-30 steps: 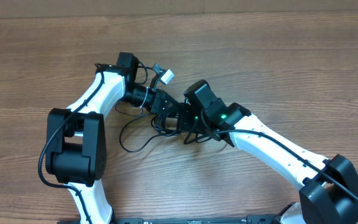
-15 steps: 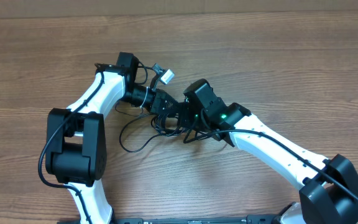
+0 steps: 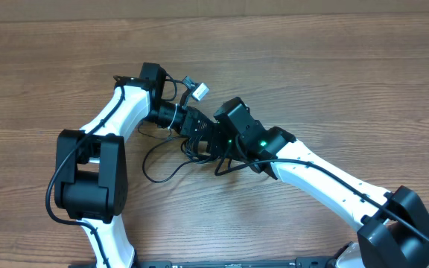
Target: Untangle cables
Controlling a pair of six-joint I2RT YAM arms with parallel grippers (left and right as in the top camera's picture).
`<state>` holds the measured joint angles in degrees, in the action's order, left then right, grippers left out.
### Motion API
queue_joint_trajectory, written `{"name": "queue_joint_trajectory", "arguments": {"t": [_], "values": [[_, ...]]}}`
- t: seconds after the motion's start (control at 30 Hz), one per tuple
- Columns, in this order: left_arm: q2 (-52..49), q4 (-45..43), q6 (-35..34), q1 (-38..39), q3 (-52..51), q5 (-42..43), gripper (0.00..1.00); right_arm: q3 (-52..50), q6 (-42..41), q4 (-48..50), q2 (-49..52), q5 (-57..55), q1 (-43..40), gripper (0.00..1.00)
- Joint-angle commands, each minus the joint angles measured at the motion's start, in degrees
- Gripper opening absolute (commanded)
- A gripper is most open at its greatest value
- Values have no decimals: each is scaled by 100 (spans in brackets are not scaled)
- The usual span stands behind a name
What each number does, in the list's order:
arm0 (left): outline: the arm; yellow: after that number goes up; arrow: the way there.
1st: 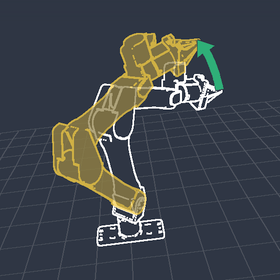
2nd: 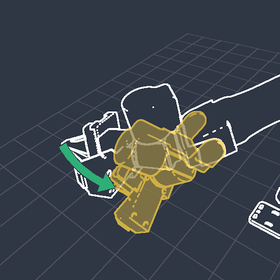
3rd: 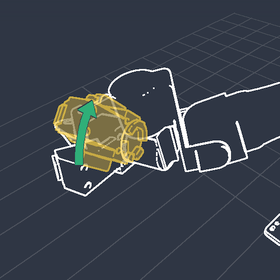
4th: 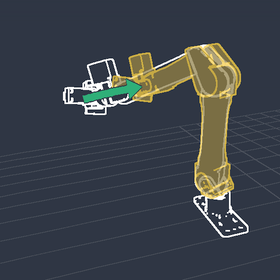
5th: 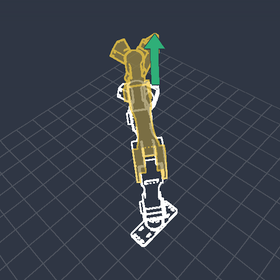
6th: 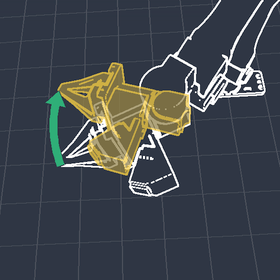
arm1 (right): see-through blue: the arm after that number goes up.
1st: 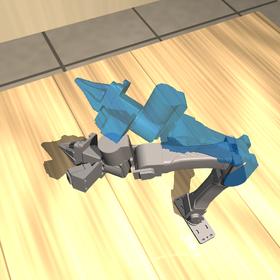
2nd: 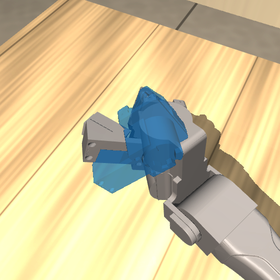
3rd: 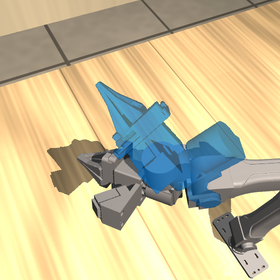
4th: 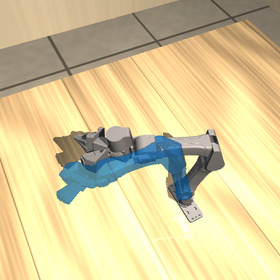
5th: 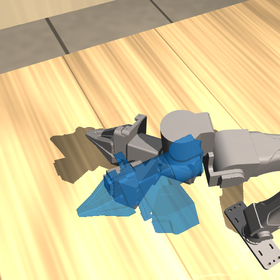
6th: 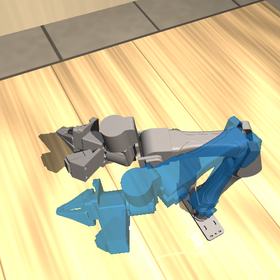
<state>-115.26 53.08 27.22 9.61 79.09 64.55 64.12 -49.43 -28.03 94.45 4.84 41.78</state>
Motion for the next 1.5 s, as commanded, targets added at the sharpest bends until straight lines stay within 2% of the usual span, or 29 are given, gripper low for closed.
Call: {"name": "queue_joint_trajectory", "arguments": {"t": [0.0,0.1,0.17,0.27,0.37,0.47,0.53,0.6,0.67,0.9,1.0,1.1,1.3,1.43,1.47], "values": [[-61,22,85,-20,120,234,4,-22,221,33,-2,-90,28,4],[-61,17,22,-22,120,236,4,-17,1078,-35,-79,164,26,4],[-61,-37,-262,-22,120,214,4,2,1368,-179,-240,184,26,4],[-61,-304,-1432,-22,120,-179,4,22,1808,-273,-619,297,26,8],[-61,-562,-3215,-20,120,-1115,4,24,2413,-262,-1082,553,35,16],[-61,-553,-4769,-20,120,-2155,4,24,3036,-243,-1436,1034,37,36],[-61,-557,-5311,-20,120,-2570,4,24,3460,-212,-1596,1510,37,49],[-61,-553,-5720,-20,120,-2645,4,24,3722,-186,-1631,1875,42,61],[-61,-566,-5947,-17,120,-2647,4,22,3910,-188,-1593,1989,94,64],[-61,-599,-5963,-17,120,-2643,4,22,4800,94,-1147,1963,566,71],[-61,-599,-5963,-17,120,-2643,4,22,4800,407,-957,1921,741,71],[-61,-599,-6100,-17,120,-2673,4,22,4583,682,-876,1545,896,75],[-61,-597,-6354,-17,120,-2774,4,175,4546,654,-1027,1314,916,83],[-61,-595,-6596,-15,120,-2800,4,188,4516,730,-1088,1316,929,84],[-61,-577,-6736,-15,120,-2887,4,188,4446,791,-1088,1231,927,88]]}}
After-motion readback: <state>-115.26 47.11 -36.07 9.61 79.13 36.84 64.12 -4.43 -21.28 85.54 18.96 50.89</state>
